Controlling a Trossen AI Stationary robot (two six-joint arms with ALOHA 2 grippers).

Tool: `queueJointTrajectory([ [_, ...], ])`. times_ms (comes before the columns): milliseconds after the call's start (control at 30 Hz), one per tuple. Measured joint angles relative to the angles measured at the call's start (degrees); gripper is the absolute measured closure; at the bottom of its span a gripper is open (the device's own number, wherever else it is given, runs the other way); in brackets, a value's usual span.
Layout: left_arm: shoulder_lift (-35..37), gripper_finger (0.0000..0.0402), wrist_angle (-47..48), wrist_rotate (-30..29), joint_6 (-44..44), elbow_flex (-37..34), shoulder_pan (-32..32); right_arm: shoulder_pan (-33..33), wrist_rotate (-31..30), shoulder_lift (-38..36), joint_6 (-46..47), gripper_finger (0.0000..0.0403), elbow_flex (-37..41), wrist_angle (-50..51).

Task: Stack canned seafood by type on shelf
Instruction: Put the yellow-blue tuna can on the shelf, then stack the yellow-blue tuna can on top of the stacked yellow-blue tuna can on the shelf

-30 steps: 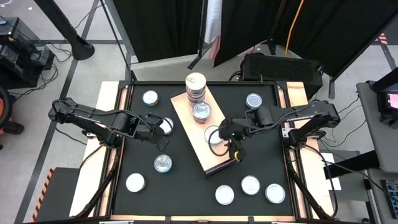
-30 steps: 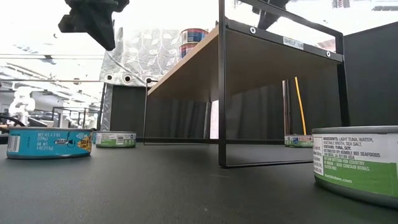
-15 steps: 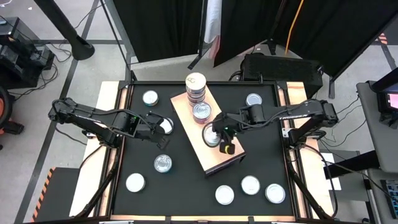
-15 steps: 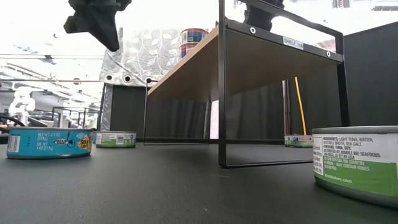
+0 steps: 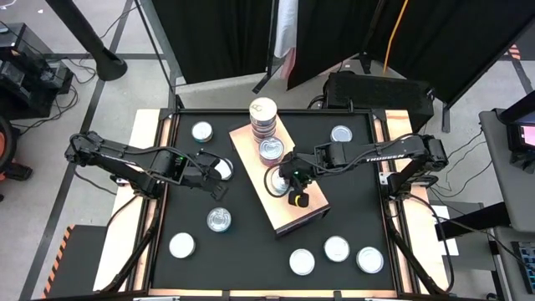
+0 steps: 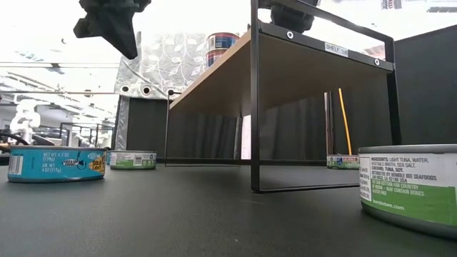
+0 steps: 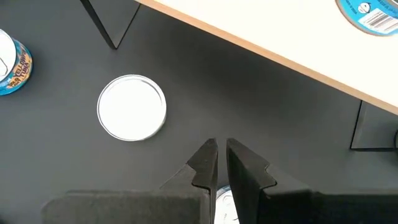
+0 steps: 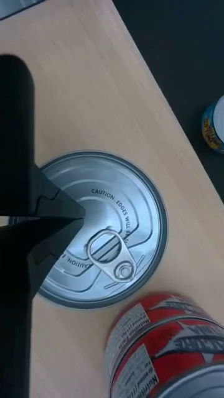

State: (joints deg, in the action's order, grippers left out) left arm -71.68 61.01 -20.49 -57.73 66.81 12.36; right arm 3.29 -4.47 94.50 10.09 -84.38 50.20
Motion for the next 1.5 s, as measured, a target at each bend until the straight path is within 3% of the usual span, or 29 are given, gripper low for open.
queueJointTrajectory([
  [200, 0.72, 0.0366, 0.31, 1.10, -1.01, 0.40, -0.02, -0.33, 0.04, -0.80, 0.51, 0.0402, -1.90, 2.72],
  [367, 4.16, 0.0366, 0.78, 4.36, -6.44, 5.33, 1.01, -0.33, 0.31, -3.56, 2.09, 0.0402, -10.60, 7.47],
  [467, 6.54, 0.0366, 1.25, 1.61, -9.65, 5.70, 5.94, -0.31, 0.06, -5.02, 3.42, 0.0402, -16.26, 7.39],
  [600, 7.15, 0.0372, 4.36, -2.32, -16.35, 0.78, 13.81, -0.29, -5.35, -6.20, 5.18, 0.0402, -22.70, 7.48],
  [800, 7.07, 0.0397, -3.81, 2.62, -23.86, -11.87, 16.56, -0.35, -15.51, -6.12, 9.12, 0.0402, -26.08, 5.98],
  [967, 6.40, 0.0399, -22.01, 4.48, -20.12, -21.91, 17.16, -0.48, -16.20, -6.12, 7.92, 0.0402, -26.08, 4.61],
  [1067, 5.29, 0.0400, -27.53, 3.54, -15.19, -25.22, 18.51, -0.62, -16.20, -6.12, 6.79, 0.0402, -26.08, 5.77],
  [1300, 1.89, 0.0400, -28.81, 1.33, -8.13, -27.62, 22.88, -1.04, -16.29, -6.83, 8.41, 0.0402, -26.08, 13.56],
  [1500, -1.46, 0.0401, -30.49, 2.55, -8.07, -29.38, 26.45, -1.08, -16.33, -6.78, 11.72, 0.0403, -26.08, 19.31],
])
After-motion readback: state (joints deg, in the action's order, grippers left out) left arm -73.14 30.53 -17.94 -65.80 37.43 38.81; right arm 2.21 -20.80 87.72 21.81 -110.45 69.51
